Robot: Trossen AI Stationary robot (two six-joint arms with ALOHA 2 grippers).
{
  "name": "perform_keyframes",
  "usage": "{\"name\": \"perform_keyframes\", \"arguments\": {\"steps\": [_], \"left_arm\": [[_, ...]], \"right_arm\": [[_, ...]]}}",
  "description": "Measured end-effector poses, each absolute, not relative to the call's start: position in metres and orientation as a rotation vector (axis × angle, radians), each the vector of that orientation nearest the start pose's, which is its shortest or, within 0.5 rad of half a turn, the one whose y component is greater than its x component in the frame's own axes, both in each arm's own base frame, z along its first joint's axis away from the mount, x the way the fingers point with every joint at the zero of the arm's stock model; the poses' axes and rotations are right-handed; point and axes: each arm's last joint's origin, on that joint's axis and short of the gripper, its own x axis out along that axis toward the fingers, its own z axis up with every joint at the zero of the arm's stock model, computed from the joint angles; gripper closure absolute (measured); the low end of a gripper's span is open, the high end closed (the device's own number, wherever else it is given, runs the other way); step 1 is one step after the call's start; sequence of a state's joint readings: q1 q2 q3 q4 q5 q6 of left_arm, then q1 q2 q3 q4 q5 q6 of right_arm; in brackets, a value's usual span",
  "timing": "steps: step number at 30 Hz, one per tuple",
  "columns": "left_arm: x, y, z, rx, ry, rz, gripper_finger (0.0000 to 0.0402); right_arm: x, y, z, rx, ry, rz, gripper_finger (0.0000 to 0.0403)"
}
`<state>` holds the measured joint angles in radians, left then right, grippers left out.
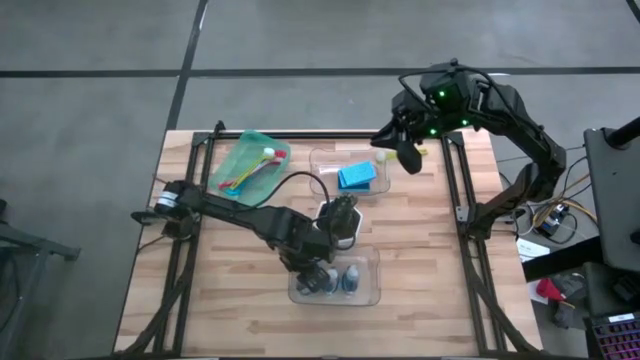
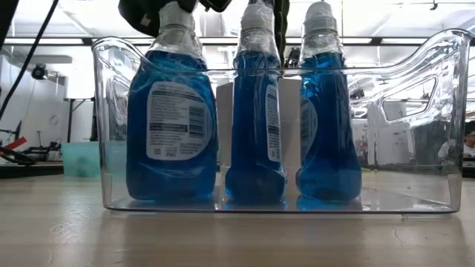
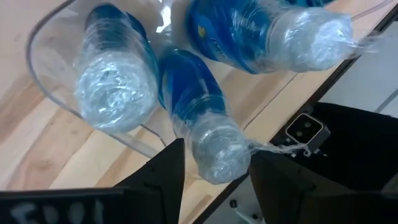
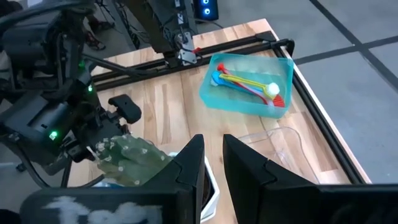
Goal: Pick & Place Kitchen Sink Supplies
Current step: Put the blue dishwashing liquid bottle into the bottom transparent bin, then put the light green dishwashing brush into the light blue bin
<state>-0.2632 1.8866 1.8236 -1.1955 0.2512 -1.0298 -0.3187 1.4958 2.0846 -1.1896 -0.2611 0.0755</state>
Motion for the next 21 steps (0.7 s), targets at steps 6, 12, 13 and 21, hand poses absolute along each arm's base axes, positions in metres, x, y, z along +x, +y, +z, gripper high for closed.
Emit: {"name": "perform_keyframes", "arguments": {"steps": [6,12,13,21], "left_arm": [[0.363,-0.106,0.313,-0.891,1.365,0.221,0.0236],[0.354,-0.107,0.329,-0.914,1.33,0.189,0.0234],[0.351,-0.107,0.333,-0.915,1.32,0.179,0.0234],[0.322,-0.097,0.374,-0.868,1.177,0.122,0.0238]], "right_arm": [[0.237,-0.07,0.5,0.239,0.568,-0.076,0.0346],[0.223,-0.066,0.51,0.205,0.526,-0.067,0.0346],[0.219,-0.064,0.513,0.2,0.509,-0.065,0.0346],[0.198,-0.056,0.526,0.261,0.438,-0.054,0.0346]]}}
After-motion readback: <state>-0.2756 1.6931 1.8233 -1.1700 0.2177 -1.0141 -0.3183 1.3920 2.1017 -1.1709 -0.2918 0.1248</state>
